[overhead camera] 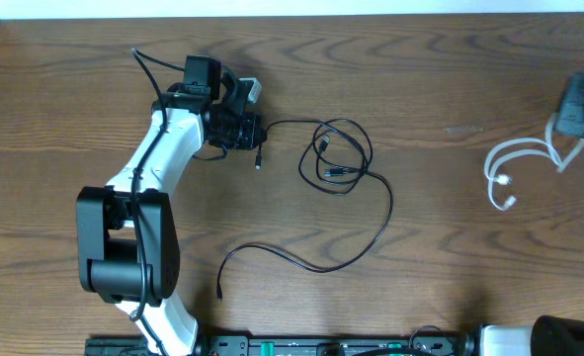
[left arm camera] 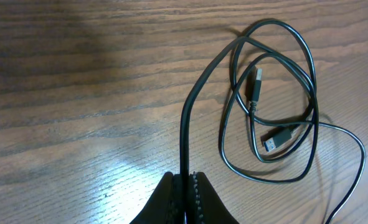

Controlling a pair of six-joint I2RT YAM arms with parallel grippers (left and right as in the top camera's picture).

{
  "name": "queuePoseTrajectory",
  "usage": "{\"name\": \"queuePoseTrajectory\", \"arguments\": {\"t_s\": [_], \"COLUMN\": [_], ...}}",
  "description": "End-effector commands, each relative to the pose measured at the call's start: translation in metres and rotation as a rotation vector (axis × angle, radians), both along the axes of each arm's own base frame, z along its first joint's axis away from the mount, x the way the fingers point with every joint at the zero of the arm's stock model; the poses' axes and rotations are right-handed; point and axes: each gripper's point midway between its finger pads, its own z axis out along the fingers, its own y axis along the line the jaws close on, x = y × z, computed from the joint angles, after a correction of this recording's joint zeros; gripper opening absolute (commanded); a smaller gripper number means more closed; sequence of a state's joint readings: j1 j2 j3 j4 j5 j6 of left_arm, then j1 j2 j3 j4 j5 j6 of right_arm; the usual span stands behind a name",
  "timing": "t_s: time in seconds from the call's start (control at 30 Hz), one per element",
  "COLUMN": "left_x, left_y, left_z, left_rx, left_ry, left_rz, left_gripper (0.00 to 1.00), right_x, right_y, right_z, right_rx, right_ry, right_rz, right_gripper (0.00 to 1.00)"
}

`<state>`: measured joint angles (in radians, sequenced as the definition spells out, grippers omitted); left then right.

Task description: Untangle cables

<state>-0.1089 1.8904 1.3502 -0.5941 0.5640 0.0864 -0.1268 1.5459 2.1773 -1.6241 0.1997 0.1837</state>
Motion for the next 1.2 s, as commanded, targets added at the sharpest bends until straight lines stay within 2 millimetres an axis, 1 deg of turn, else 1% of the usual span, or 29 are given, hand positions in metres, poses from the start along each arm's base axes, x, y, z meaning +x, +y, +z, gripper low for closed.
{"name": "queuePoseTrajectory", "arguments": {"t_s": [0.0, 0.13, 0.23, 0.37, 0.43, 0.6, 0.7, 0.77, 0.8, 0.83, 0.97, 1.07, 1.17], "left_x": [-0.001, 0.004, 0.003, 0.003, 0.003, 0.004, 0.005, 0.007, 0.008, 0.011, 0.018, 0.026, 0.030], "left_y": [-0.004, -0.005, -0.005, -0.005, -0.005, -0.005, -0.005, -0.005, -0.005, -0.008, -0.020, -0.024, -0.024], "left_z": [0.006, 0.007, 0.007, 0.007, 0.007, 0.007, 0.008, 0.009, 0.009, 0.012, 0.025, 0.032, 0.034], "left_rx": [-0.010, -0.013, -0.013, -0.015, -0.015, -0.019, -0.019, -0.021, -0.023, -0.045, -0.132, -0.163, -0.167], "left_ry": [-0.029, -0.047, -0.043, -0.040, -0.038, -0.035, -0.040, -0.050, -0.054, -0.065, -0.096, -0.128, -0.145], "left_rz": [-0.025, -0.021, -0.021, -0.015, -0.012, -0.003, -0.003, -0.002, 0.002, 0.002, -0.001, 0.006, 0.007], "left_gripper": [0.08, 0.08, 0.08, 0.08, 0.08, 0.08, 0.08, 0.08, 0.08, 0.08, 0.08, 0.08, 0.08], "right_x": [-0.015, -0.032, -0.047, -0.067, -0.072, -0.068, -0.062, -0.060, -0.059, -0.058, -0.060, -0.067, -0.080], "right_y": [-0.047, -0.091, -0.126, -0.168, -0.185, -0.222, -0.246, -0.261, -0.264, -0.271, -0.282, -0.289, -0.297], "right_z": [0.004, 0.007, 0.008, 0.002, -0.004, -0.023, -0.039, -0.053, -0.058, -0.071, -0.093, -0.104, -0.109], "right_rx": [-0.019, -0.022, -0.036, -0.039, -0.023, 0.033, 0.057, 0.077, 0.085, 0.105, 0.095, 0.093, 0.076], "right_ry": [-0.012, -0.037, -0.050, -0.054, -0.054, -0.082, -0.094, -0.088, -0.082, -0.061, 0.009, 0.039, 0.059], "right_rz": [-0.179, -0.337, -0.470, -0.658, -0.731, -0.854, -0.926, -0.975, -0.988, -1.018, -1.058, -1.091, -1.153], "right_gripper": [0.01, 0.01, 0.01, 0.01, 0.01, 0.01, 0.01, 0.01, 0.01, 0.01, 0.01, 0.01, 0.01]}}
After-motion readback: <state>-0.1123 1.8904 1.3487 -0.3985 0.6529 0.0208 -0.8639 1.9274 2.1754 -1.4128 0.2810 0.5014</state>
